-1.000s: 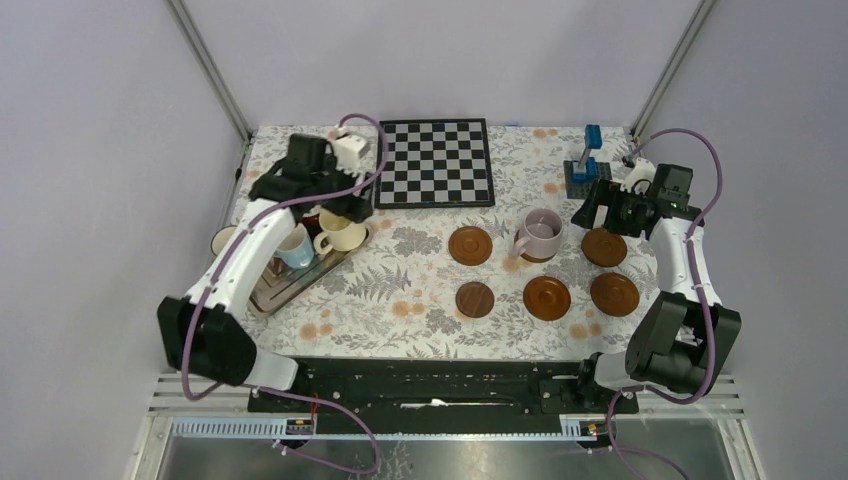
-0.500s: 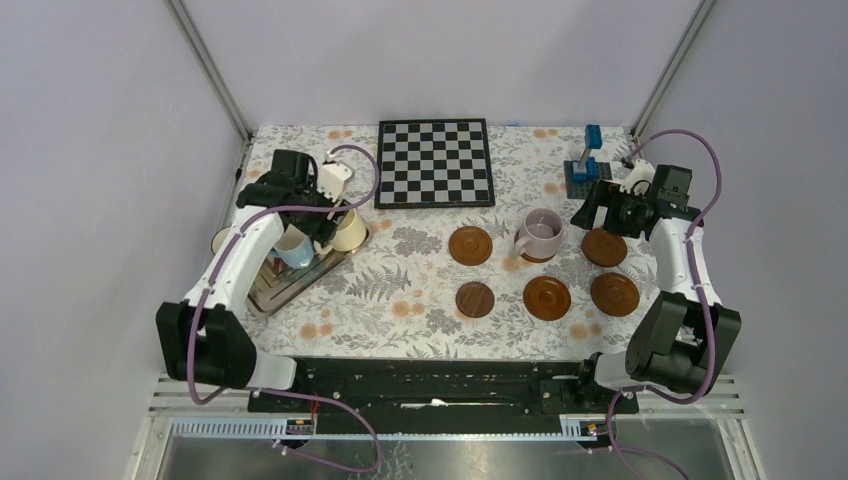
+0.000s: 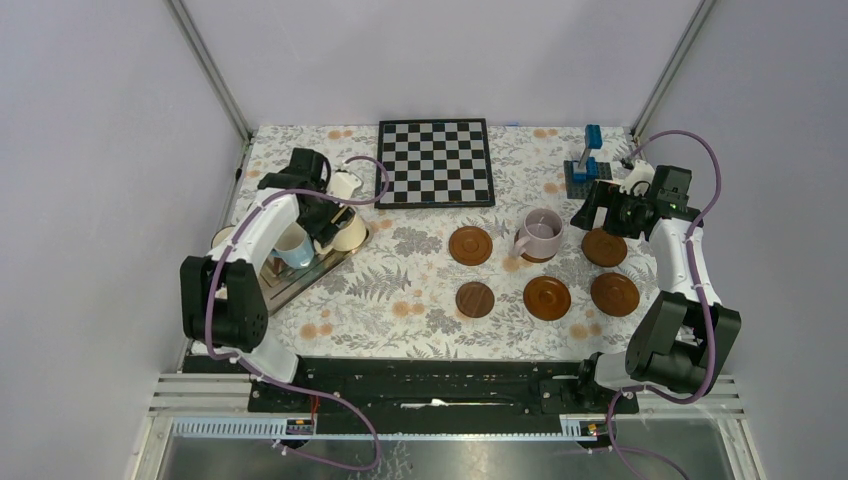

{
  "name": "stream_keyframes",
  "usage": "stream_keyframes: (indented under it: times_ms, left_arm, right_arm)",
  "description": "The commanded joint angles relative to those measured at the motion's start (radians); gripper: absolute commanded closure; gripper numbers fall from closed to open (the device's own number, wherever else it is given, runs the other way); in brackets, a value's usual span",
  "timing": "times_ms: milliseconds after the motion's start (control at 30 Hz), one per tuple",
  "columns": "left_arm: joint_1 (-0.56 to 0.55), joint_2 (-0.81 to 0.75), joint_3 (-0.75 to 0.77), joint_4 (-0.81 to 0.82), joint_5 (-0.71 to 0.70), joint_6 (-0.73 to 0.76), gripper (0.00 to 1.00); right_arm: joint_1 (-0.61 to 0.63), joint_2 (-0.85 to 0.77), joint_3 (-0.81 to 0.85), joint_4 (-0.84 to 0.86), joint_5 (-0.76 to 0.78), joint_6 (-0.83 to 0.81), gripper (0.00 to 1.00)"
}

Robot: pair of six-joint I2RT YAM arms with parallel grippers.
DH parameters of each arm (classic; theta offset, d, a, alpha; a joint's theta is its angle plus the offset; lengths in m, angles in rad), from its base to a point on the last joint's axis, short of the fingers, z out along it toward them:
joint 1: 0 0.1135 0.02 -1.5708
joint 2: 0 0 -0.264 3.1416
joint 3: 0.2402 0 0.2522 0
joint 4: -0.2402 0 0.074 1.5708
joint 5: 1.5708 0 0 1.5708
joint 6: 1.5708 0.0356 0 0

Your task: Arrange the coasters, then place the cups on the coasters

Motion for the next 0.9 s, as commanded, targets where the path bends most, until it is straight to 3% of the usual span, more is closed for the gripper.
stream_keyframes:
  times_ms: [0,867]
  left_arm:
    - [0.006,0.031,0.028,0.048,-0.018,0.04,0.32]
    - [0.054,0.137,-0.125,0.192,0.145,-0.013,0.47]
  right_arm:
    - [0.006,-0.02,0.003,0.012,0.008,-0.009,0.0]
    - [0.007,-0.008,0.002,0.012,0.018,-0.013,0.0]
